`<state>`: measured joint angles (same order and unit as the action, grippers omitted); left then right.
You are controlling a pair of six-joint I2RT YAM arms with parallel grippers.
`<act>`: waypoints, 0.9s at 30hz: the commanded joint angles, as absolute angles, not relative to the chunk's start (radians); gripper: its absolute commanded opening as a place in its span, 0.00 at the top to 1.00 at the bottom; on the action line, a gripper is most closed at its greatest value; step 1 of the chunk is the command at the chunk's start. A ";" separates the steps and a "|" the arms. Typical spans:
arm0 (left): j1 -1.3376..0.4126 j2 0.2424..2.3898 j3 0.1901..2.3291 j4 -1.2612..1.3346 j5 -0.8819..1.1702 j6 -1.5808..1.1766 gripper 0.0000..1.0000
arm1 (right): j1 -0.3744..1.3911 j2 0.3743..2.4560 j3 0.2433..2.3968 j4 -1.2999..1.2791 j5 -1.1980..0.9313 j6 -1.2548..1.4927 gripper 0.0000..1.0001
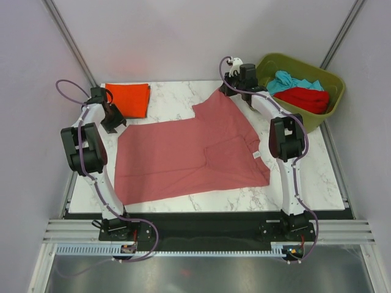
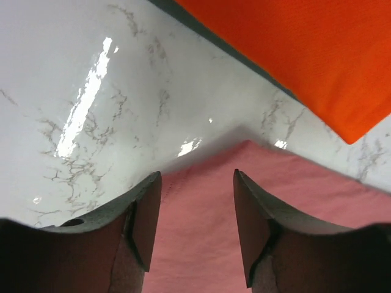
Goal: Fold and stack the t-shirts
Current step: Fold the tshirt
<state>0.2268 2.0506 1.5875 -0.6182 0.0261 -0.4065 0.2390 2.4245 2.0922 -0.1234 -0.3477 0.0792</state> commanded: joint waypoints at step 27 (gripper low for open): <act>0.156 1.890 1.445 -0.627 -0.169 -0.370 0.98 | 0.270 1.996 1.602 0.020 -0.223 0.008 1.00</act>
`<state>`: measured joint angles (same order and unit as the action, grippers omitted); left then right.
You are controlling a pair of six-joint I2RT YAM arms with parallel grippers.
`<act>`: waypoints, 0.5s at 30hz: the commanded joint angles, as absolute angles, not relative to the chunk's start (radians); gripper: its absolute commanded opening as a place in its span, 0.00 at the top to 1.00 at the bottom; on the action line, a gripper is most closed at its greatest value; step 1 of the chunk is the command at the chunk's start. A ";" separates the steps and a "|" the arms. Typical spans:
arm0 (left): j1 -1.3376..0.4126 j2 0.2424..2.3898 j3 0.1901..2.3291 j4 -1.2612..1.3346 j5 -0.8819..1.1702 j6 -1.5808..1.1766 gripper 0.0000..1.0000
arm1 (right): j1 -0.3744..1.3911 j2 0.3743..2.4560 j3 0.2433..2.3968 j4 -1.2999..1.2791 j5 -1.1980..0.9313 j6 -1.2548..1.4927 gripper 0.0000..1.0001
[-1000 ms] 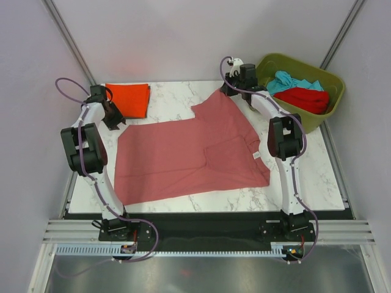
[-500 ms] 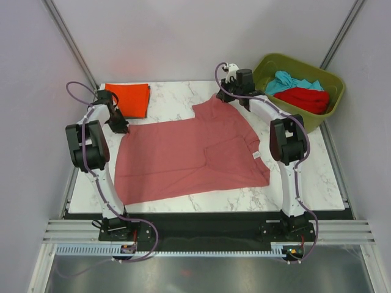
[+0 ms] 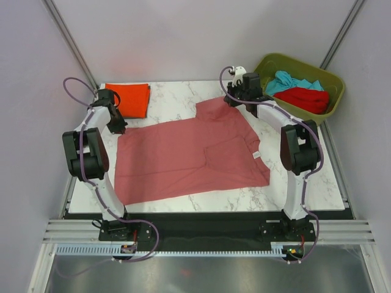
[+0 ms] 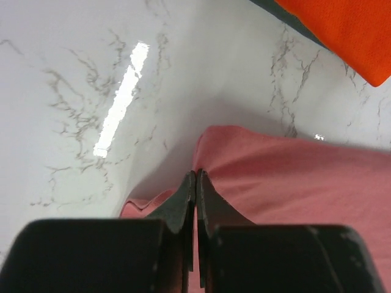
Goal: Fold and stack the t-shirts
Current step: Fold the tshirt
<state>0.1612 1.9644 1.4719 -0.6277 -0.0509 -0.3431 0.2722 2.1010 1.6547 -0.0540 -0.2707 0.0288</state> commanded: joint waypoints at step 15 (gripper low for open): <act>0.156 1.729 1.299 -0.634 -0.229 -0.402 0.98 | 0.270 1.714 1.227 0.091 -0.127 0.047 1.00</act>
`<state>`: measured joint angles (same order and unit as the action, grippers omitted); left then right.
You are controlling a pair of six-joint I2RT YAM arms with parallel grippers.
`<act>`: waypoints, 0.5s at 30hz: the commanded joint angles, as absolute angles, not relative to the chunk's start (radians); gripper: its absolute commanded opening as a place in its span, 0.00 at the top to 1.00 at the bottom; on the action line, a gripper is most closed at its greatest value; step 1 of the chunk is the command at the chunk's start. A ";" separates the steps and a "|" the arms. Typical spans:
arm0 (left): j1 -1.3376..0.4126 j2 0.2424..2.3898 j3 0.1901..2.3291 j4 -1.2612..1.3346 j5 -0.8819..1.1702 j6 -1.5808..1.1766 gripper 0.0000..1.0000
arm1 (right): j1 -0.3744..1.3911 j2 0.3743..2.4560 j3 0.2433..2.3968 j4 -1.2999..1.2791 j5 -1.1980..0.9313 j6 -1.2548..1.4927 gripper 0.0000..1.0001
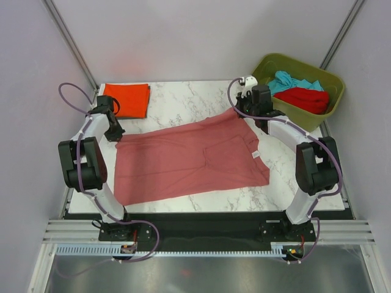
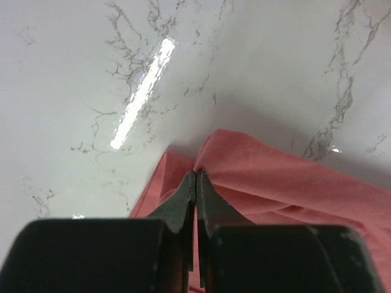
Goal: Fold and stack the t-shirts
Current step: Fold the tshirt
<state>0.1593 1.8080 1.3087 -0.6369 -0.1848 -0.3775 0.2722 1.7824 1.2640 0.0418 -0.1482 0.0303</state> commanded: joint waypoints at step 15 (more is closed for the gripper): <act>0.156 1.574 1.148 -0.643 -0.051 -0.440 0.98 | 0.272 1.488 0.991 0.012 -0.023 0.173 1.00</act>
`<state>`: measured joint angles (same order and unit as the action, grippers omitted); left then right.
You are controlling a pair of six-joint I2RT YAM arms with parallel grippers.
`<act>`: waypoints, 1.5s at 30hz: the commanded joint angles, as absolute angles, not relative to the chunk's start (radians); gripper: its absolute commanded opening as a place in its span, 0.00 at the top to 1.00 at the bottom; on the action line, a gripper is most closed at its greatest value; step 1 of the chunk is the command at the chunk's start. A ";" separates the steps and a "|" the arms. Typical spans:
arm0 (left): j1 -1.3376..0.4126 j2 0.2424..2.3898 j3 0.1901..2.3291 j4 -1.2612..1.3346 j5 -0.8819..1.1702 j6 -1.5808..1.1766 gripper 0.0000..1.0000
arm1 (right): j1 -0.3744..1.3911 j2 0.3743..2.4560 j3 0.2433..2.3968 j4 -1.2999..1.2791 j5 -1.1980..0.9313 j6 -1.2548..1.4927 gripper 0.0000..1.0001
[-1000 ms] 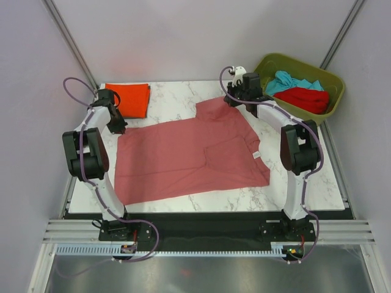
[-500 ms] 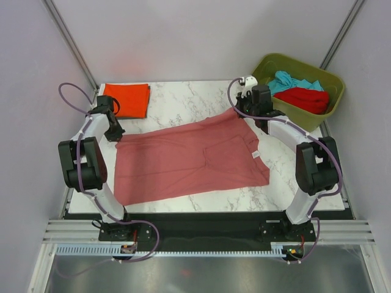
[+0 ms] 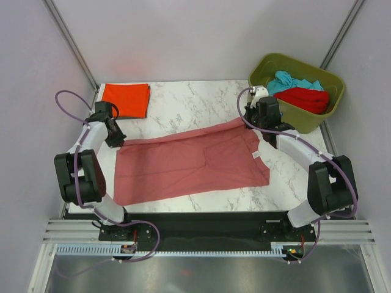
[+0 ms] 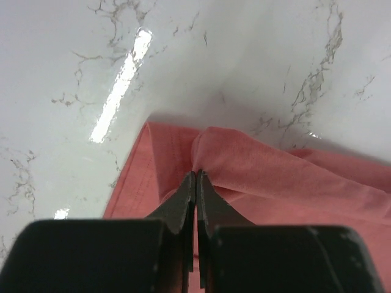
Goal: Fold and stack the t-shirts
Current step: Fold the tshirt
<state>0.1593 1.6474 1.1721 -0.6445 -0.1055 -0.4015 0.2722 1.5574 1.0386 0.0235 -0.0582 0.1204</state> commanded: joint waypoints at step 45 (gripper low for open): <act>0.227 1.614 1.046 -0.739 -0.130 -0.520 0.58 | 0.282 1.397 0.897 -0.276 0.123 0.581 0.60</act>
<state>0.2276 1.5879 0.9951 -0.7631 -0.1043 -0.5148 0.2760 1.3453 0.8635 -0.3325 0.0856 0.5480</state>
